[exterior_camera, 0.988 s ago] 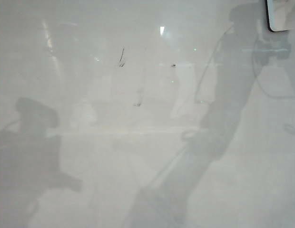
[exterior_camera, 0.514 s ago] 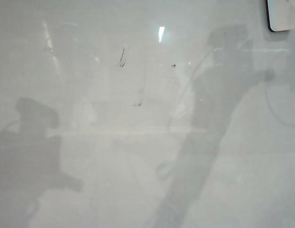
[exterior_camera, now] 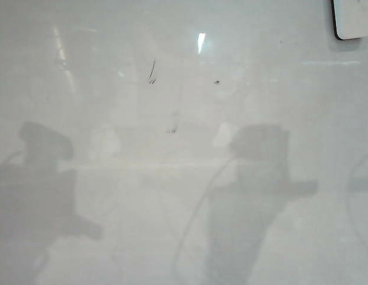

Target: Grab the whiteboard eraser that is attached to the surface of the whiteboard and use it to clean the writing on the whiteboard.

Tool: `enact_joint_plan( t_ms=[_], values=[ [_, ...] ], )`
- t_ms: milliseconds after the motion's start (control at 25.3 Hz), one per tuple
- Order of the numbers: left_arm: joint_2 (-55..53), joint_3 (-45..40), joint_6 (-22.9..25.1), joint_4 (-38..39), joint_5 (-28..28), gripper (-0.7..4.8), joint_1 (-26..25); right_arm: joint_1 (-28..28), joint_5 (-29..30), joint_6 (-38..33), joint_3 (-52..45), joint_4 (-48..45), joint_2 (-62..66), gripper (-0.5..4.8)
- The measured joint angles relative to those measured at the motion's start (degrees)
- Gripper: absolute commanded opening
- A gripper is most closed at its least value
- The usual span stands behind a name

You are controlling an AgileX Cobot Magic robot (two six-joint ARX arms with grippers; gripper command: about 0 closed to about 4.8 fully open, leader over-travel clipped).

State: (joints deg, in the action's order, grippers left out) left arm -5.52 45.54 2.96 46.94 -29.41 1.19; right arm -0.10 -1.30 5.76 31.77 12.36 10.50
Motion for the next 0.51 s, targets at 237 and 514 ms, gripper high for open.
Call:
enact_joint_plan(
  t_ms=[237,514],
  values=[
    [0.0,0.0,0.0,0.0,0.0,-0.02,0.0,0.0,0.0,0.0,-8.7,1.2,-9.6,-0.05],
    [0.0,0.0,0.0,0.0,0.0,-0.02,0.0,0.0,0.0,-0.2,-17.8,1.4,-10.4,-0.04]
  ],
)
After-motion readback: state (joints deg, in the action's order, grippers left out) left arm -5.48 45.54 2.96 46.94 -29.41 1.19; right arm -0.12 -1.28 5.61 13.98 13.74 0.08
